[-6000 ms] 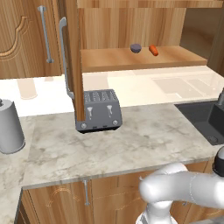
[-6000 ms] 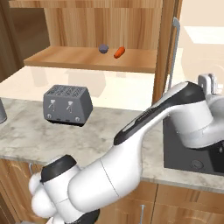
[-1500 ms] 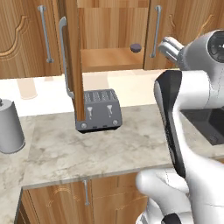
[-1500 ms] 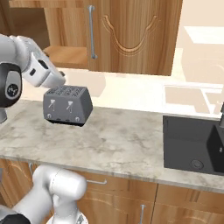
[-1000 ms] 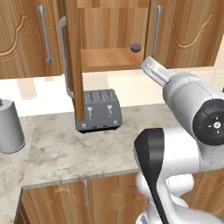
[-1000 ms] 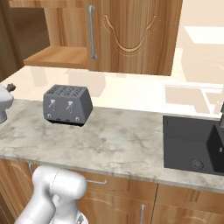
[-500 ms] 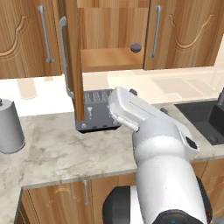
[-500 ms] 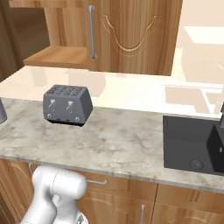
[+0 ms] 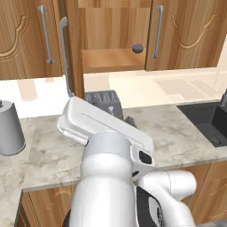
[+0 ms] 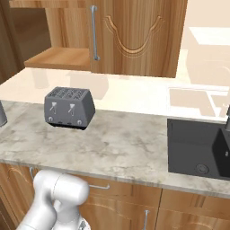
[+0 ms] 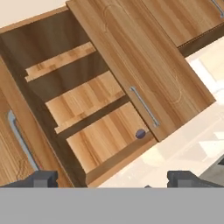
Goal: Pick the eggplant, carrot from the counter and place them in the cabinet. Then close the cabinet.
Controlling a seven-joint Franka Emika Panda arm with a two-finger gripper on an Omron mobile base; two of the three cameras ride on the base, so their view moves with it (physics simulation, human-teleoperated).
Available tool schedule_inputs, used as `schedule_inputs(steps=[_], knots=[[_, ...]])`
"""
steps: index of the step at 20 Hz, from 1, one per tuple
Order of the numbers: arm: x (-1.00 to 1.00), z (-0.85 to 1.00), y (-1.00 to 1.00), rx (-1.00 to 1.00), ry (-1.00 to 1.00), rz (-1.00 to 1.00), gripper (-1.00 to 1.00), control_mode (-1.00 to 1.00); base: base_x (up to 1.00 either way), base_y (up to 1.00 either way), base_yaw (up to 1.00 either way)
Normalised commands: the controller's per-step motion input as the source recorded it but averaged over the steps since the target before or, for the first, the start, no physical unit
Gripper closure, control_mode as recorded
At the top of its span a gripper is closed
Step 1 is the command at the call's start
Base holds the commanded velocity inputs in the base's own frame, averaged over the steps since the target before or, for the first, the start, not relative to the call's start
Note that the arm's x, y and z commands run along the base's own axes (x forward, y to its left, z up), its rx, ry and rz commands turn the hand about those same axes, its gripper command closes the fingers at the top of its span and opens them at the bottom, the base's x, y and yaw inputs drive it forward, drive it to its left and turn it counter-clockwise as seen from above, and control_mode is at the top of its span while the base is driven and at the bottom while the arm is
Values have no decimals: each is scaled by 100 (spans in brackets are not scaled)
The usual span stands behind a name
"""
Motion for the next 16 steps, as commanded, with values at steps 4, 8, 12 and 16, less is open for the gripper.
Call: schedule_inputs(steps=[4, 8, 12, 16], knots=[[95, -30, 68, 0, 2, -16, -100, -100, 0, 0, 0], [86, -58, 93, -1, 0, -13, -100, -100, 0, 0, 0], [67, -71, 100, -2, 1, -8, -100, -100, 0, 0, 0], [95, -49, 99, 0, 1, -10, -100, -100, 0, 0, 0]])
